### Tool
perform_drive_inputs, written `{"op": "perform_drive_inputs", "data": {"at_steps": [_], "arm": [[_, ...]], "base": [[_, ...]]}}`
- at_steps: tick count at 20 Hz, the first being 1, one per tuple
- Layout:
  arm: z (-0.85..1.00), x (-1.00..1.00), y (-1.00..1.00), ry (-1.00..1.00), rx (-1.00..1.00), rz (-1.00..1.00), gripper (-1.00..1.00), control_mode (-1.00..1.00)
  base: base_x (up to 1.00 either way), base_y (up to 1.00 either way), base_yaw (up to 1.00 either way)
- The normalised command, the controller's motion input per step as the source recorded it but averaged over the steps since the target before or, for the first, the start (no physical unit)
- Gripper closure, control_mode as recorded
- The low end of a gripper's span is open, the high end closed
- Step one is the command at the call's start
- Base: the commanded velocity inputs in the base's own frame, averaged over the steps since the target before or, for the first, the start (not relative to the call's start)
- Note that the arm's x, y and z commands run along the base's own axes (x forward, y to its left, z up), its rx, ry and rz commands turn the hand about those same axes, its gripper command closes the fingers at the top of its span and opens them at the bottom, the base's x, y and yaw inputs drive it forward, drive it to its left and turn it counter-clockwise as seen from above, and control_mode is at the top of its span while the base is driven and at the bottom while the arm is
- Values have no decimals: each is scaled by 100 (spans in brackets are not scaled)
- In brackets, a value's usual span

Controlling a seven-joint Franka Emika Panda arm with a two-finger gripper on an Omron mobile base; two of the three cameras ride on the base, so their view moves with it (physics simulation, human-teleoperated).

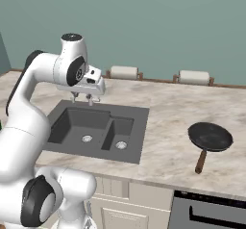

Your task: Place the pan in the left basin and the cup in the right basin of the sink.

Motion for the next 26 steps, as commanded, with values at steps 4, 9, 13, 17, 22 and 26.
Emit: {"op": "perform_drive_inputs", "data": {"at_steps": [4,9,13,17,22,26], "arm": [[0,0,-12,0,0,0,-100,-100],[0,0,-36,0,0,0,-100,-100],[0,0,-45,0,0,0,-100,-100],[0,-1,-52,0,0,0,-100,-100],[0,-1,-50,0,0,-3,-100,-100],[0,0,-46,0,0,-5,-100,-100]], "base": [[0,0,0],[0,0,0],[0,0,0],[0,0,0],[0,0,0],[0,0,0]]}}
